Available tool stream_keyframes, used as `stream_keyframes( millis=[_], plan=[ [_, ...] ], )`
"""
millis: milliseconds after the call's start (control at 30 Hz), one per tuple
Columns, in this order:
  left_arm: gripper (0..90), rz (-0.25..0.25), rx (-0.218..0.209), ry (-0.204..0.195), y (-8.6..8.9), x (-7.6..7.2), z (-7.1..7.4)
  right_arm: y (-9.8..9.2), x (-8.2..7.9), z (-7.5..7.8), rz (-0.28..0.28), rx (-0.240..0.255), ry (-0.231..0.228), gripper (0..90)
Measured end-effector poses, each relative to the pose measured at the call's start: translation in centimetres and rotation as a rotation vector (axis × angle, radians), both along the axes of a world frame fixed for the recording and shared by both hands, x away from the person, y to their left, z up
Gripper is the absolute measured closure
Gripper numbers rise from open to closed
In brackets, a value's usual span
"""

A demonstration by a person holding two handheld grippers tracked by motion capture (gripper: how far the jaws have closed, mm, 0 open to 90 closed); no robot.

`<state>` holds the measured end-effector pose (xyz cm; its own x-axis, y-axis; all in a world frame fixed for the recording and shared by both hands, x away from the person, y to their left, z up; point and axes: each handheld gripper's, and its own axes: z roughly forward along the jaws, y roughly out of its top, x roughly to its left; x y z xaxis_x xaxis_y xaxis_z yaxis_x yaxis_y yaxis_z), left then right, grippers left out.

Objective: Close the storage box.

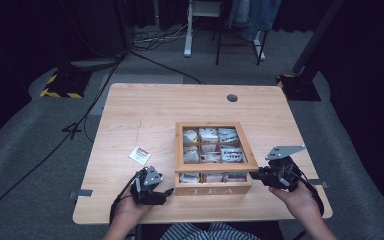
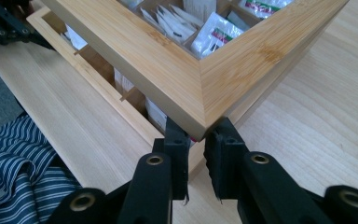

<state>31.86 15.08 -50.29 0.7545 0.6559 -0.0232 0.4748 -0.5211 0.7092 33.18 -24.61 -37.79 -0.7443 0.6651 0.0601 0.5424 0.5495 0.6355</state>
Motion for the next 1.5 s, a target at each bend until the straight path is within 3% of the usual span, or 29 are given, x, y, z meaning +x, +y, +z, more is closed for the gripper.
stream_keyframes(
  millis=[567, 1200, 1500],
  plan=[
    [32.3, -0.001, 0.002, 0.000, 0.0, 0.0, 0.0, 0.6, 0.3, -1.2, 0.033, -0.083, 0.091, 71.4],
    [31.6, -0.004, 0.002, 0.001, 0.0, 0.0, 0.0, 1.2, 0.7, -2.3, 0.053, -0.151, 0.135, 63.4],
    [31.5, -0.004, 0.002, 0.001, 0.0, 0.0, 0.0, 1.4, 0.7, -2.7, 0.055, -0.161, 0.153, 49.1]
  ],
)
